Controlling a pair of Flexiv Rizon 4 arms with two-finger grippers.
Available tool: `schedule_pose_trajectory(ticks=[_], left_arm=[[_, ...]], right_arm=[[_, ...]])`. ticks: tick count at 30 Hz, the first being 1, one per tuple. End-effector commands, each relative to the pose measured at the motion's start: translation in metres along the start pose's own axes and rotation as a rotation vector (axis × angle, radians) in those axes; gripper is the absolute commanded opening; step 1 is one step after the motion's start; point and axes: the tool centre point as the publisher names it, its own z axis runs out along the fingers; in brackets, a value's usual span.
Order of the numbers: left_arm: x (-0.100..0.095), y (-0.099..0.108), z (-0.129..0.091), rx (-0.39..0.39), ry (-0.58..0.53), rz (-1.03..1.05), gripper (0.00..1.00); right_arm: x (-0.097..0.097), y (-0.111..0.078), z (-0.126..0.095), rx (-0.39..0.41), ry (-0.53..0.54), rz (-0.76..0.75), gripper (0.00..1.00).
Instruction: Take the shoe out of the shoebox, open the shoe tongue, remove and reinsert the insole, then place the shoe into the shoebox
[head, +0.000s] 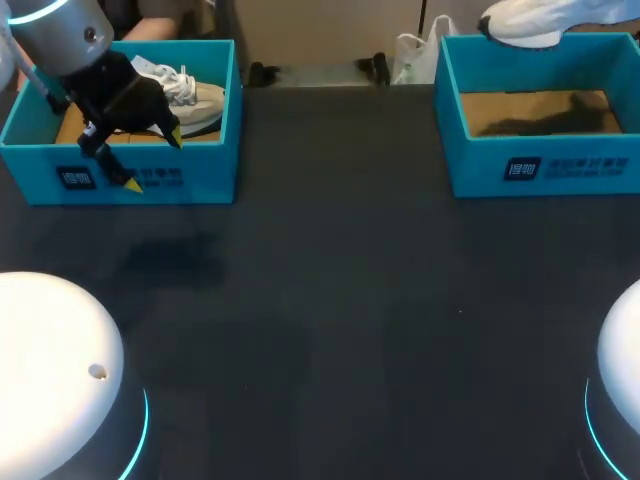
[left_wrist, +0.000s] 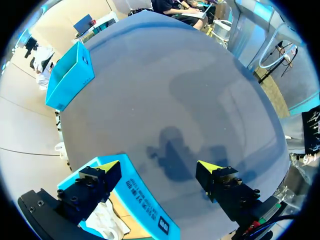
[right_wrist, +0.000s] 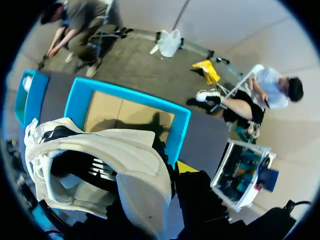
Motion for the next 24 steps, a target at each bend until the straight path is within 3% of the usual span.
schedule_pose_trajectory(ticks=[1,14,24], left_arm=[[0.001,0.000,0.000,-0.002,-0.001,0.001,1.00],[0.001,0.000,0.000,-0.002,-0.001,0.001,1.00],[0.001,0.000,0.000,-0.002,-0.001,0.001,1.00]], right_arm=[[0.011,-0.015,0.008,-0.102,-0.012,0.390,0.00],[0.015,-0.022,0.035,-0.168,-0.051,0.406,0.00],[0.016,-0.027,0.043,-0.159,-0.052,0.340,0.00]])
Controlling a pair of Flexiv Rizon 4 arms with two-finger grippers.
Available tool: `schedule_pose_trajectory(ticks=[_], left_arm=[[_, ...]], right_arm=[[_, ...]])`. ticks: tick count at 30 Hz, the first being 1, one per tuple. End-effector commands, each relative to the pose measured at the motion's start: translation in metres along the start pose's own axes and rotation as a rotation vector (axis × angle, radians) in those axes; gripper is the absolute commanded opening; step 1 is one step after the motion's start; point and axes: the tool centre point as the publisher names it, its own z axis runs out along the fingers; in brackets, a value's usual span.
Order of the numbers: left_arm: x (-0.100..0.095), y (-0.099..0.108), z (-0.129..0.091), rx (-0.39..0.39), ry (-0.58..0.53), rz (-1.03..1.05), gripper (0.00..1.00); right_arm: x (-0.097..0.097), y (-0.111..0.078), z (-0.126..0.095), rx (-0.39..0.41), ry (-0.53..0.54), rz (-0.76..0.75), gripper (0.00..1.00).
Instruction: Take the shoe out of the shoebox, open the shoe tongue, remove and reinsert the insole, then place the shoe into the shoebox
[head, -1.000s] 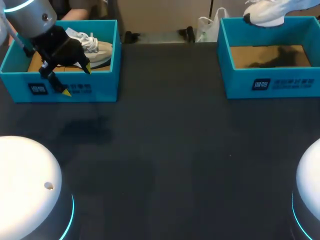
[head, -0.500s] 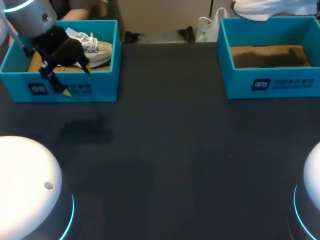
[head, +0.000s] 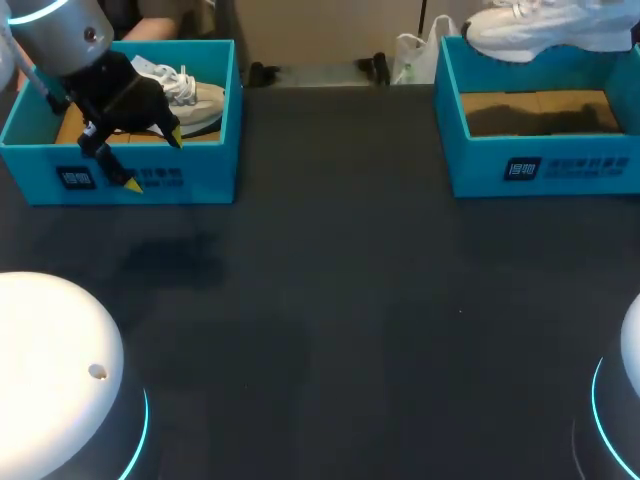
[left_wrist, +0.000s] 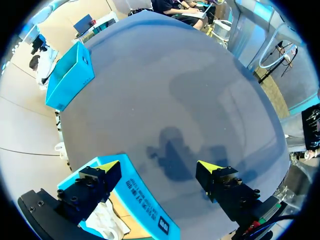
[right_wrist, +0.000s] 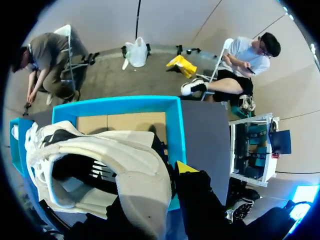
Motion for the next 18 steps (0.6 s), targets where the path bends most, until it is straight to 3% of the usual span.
schedule_pose_trajectory(ticks=[1,11,18], left_arm=[[0.001,0.000,0.000,-0.002,-0.001,0.001,1.00],[0.001,0.000,0.000,-0.002,-0.001,0.001,1.00],[0.001,0.000,0.000,-0.002,-0.001,0.001,1.00]], right_arm=[[-0.001,-0.005,-0.002,-0.068,0.003,0.003,0.00],[-0.001,-0.005,-0.002,-0.068,0.003,0.003,0.00],[0.002,-0.017,0.027,-0.052,-0.089,0.032,0.00]])
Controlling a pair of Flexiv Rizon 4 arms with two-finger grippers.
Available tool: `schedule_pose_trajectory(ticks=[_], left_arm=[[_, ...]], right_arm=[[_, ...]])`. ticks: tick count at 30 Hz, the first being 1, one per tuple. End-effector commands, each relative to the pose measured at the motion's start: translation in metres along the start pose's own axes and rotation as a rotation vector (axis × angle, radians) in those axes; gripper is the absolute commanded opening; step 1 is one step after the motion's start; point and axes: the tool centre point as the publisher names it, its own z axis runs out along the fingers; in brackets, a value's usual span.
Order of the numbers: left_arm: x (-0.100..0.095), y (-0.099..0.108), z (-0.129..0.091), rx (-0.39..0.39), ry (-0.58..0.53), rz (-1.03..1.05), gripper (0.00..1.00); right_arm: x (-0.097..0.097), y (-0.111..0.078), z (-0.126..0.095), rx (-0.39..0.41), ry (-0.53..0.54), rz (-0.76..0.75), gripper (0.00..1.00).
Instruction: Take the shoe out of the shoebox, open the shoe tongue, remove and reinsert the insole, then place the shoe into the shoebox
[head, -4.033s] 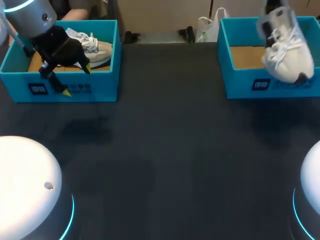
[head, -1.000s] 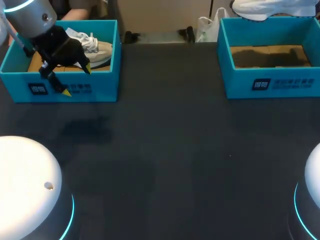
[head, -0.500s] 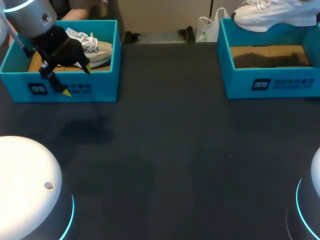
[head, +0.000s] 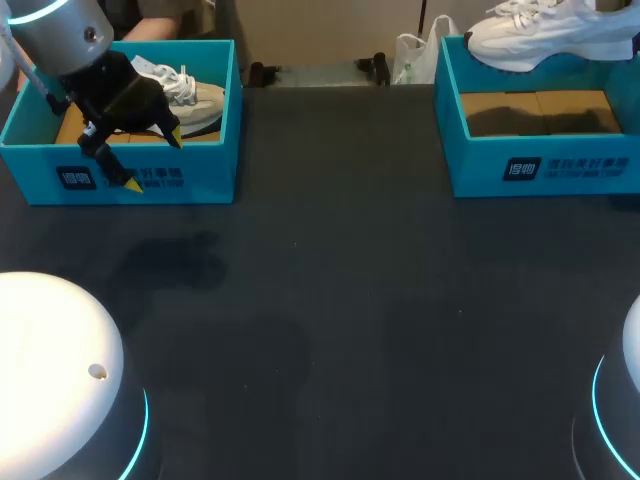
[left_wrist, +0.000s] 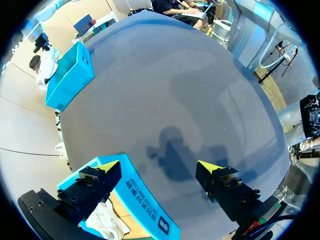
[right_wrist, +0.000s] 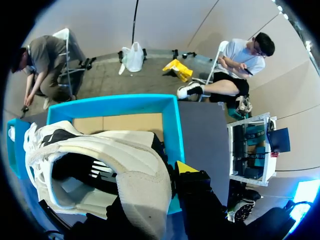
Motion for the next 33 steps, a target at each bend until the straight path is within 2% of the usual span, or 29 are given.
schedule_pose_trajectory(ticks=[1,8,16,25,33], left_arm=[[0.001,0.000,0.000,-0.002,-0.001,0.001,1.00],[0.001,0.000,0.000,-0.002,-0.001,0.001,1.00],[0.001,0.000,0.000,-0.002,-0.001,0.001,1.00],[0.001,0.000,0.000,-0.002,-0.001,0.001,1.00],[0.001,0.000,0.000,-0.002,-0.001,0.001,1.00]], right_arm=[[0.005,-0.007,0.015,-0.005,-0.050,-0.001,0.00],[0.001,-0.009,0.034,0.016,-0.024,0.000,0.00],[-0.001,-0.012,0.033,0.009,-0.023,-0.011,0.00],[0.012,-0.018,0.046,0.021,0.017,-0.007,0.00],[0.012,-0.022,0.059,0.037,0.009,0.003,0.00]])
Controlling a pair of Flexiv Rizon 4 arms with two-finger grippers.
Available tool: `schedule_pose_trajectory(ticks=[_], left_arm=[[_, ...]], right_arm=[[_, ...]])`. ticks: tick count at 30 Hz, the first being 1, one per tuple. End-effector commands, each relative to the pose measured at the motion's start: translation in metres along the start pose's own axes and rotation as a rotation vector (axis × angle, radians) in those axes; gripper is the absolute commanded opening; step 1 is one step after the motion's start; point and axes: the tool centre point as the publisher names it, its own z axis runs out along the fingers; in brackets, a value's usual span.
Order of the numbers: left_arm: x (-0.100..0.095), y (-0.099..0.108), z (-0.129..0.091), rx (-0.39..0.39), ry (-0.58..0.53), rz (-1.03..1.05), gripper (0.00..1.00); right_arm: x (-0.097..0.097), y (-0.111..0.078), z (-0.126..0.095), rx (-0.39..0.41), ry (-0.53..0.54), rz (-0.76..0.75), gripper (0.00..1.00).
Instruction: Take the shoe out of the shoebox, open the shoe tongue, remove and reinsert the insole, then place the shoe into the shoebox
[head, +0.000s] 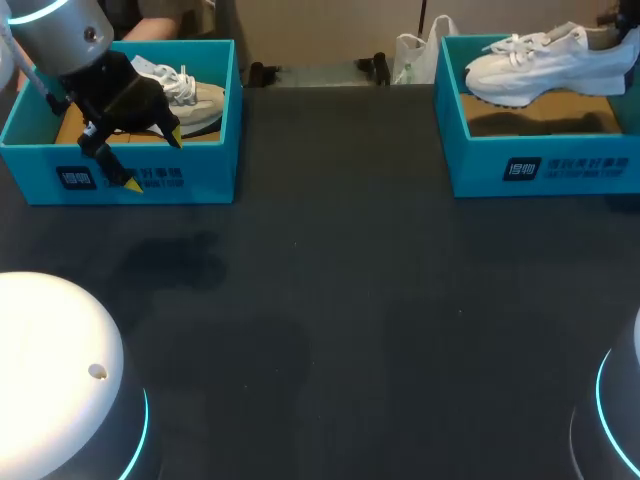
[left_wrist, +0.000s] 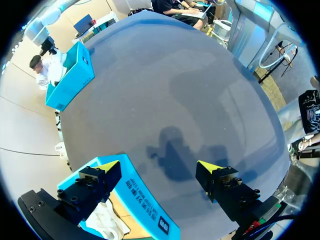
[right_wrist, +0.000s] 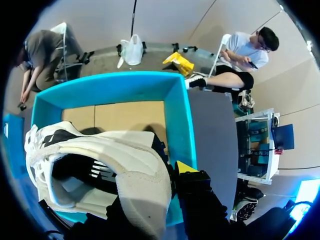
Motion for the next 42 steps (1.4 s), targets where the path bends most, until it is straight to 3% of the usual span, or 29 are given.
schedule_pose_trajectory(ticks=[1,5,18,32,42], left_arm=[[0.001,0.000,0.000,-0.002,-0.001,0.001,1.00],[0.001,0.000,0.000,-0.002,-0.001,0.001,1.00],[0.001,0.000,0.000,-0.002,-0.001,0.001,1.00],[0.001,0.000,0.000,-0.002,-0.001,0.001,1.00],[0.001,0.000,0.000,-0.002,-0.001,0.001,1.00]], right_arm=[[-0.004,0.001,0.008,0.009,-0.012,0.015,0.00],[-0.013,-0.001,0.016,0.028,-0.002,0.030,0.00],[0.000,-0.015,0.038,0.027,0.017,0.013,0.00],[0.002,-0.057,0.042,0.027,0.038,0.027,0.00],[0.001,-0.058,0.040,0.022,0.046,0.025,0.00]])
